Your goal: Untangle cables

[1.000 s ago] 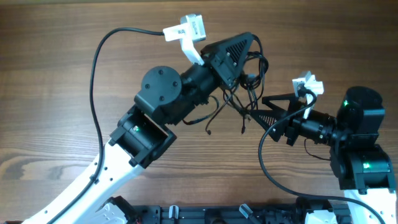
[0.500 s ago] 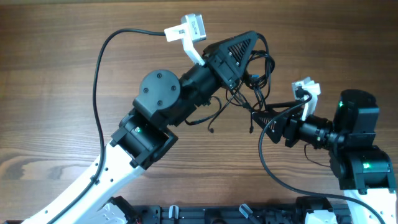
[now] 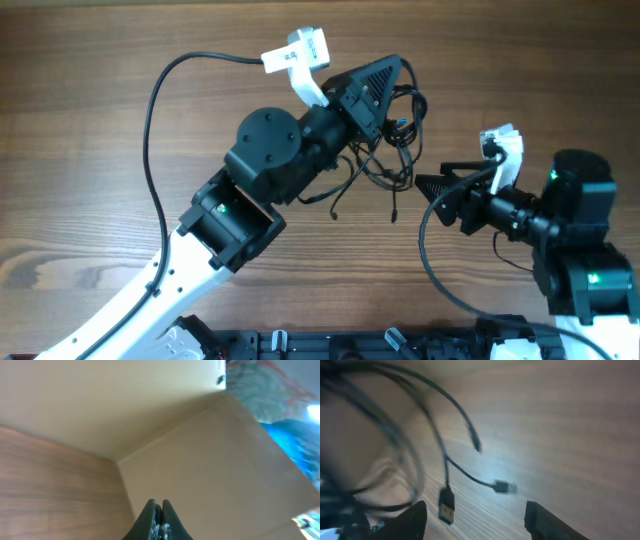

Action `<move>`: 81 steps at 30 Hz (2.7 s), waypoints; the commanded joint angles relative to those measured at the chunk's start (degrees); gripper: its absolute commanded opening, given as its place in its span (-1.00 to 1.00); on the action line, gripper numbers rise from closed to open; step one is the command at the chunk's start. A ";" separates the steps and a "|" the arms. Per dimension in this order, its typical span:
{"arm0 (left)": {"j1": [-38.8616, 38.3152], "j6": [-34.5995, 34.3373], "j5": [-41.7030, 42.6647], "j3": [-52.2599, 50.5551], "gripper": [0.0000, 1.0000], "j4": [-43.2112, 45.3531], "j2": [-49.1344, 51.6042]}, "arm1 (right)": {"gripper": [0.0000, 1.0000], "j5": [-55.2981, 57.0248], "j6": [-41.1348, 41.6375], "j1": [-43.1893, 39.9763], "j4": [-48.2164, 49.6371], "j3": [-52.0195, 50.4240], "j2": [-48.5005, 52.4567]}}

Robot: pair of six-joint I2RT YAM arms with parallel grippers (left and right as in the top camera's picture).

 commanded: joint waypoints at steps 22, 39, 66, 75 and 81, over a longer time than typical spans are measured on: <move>-3.91 1.40 -4.39 1.01 -0.92 2.10 0.44 | -0.91 -17.66 -3.04 0.24 6.47 0.28 -3.63; 3.37 7.67 -26.86 1.01 -0.92 0.24 0.44 | -0.92 -15.58 -16.57 0.24 -11.45 0.28 -3.63; -1.31 7.23 -8.37 1.01 -0.92 -0.68 1.27 | 0.60 -11.76 -8.81 0.24 5.25 0.28 -3.63; -4.66 7.23 -8.79 1.01 -0.92 1.14 3.13 | 0.37 -18.64 -8.87 0.24 5.70 0.28 -3.63; -4.92 7.21 -8.09 1.01 -0.92 1.11 3.13 | 0.43 -19.61 -8.85 0.24 6.54 0.28 -3.63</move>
